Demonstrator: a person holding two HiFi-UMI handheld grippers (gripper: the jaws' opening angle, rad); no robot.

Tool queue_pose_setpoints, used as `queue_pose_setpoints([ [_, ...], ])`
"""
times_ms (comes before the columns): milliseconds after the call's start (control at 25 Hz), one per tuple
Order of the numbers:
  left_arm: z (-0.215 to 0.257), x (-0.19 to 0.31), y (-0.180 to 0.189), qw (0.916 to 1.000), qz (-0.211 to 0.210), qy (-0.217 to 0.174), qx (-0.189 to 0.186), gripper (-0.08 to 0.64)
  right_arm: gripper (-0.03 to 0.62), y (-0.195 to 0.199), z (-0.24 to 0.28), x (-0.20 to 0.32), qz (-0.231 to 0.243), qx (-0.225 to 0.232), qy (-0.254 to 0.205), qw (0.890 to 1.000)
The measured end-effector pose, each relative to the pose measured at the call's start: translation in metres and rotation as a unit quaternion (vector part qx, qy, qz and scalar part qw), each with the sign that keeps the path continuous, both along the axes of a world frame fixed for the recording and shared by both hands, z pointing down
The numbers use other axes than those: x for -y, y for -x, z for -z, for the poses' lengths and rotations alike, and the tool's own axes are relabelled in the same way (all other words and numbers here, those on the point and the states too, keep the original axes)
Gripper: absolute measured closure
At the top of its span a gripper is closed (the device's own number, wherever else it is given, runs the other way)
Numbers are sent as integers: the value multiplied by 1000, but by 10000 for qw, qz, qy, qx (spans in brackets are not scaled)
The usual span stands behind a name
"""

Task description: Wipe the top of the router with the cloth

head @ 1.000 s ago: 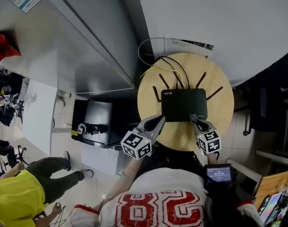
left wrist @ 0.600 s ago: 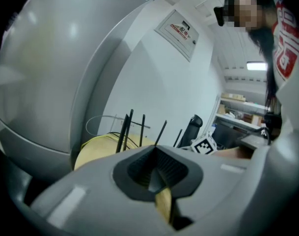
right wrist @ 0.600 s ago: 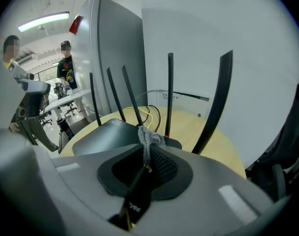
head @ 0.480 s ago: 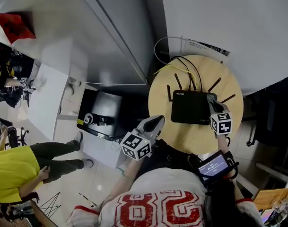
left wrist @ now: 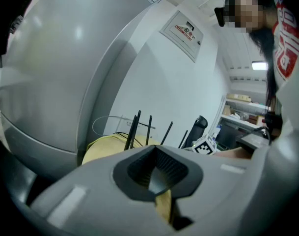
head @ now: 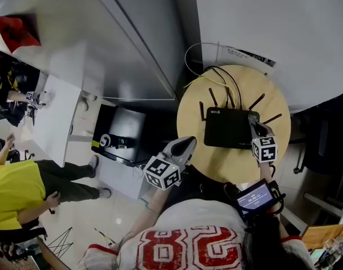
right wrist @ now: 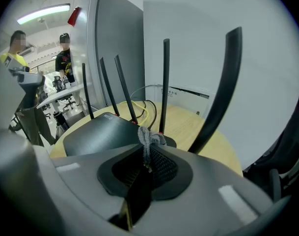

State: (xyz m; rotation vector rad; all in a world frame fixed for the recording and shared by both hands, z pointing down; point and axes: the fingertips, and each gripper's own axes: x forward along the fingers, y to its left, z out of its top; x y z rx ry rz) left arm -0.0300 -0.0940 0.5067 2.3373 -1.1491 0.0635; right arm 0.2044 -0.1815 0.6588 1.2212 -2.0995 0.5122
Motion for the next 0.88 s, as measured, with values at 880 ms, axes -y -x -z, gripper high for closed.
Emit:
queue_pose_setpoints([
  [880,1,5,-37,9976,-671,-55,-130,560,557,-5,4,-118,-511,570,306,9966],
])
